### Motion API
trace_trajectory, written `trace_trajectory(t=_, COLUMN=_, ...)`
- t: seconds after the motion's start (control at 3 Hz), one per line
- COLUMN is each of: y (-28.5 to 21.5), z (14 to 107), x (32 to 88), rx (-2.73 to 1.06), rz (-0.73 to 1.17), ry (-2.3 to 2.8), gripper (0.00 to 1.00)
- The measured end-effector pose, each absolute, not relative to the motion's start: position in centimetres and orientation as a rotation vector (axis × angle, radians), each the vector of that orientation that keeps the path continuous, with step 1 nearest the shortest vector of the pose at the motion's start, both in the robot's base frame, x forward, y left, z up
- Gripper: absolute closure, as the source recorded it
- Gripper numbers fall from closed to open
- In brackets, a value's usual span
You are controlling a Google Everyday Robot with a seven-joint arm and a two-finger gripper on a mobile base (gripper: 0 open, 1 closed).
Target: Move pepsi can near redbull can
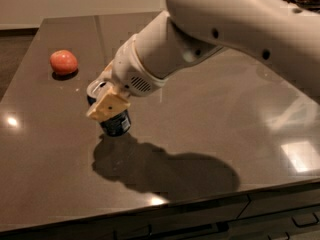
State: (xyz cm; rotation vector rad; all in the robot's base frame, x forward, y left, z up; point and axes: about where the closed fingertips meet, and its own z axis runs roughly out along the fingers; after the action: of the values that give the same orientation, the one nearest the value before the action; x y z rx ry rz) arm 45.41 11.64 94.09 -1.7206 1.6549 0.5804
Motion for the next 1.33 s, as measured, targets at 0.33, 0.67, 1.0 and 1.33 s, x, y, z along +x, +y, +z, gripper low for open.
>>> trace_trajectory(t=0.33, y=9.0, z=95.2, x=49.6, rx=-1.642, rz=0.502, ry=1.717, gripper=1.00)
trace_trajectory(t=0.67, y=5.9, z=95.5, x=54.2, rx=-1.551, rz=0.426, ry=1.785, gripper=1.00)
trace_trajectory(t=1.0, y=3.1, z=95.2, x=58.1, rx=-1.462, rz=0.385, ry=1.847, gripper=1.00)
trace_trajectory(t=1.33, y=0.8, z=94.4, x=60.9, rx=-1.382, rz=0.382, ry=1.901, gripper=1.00)
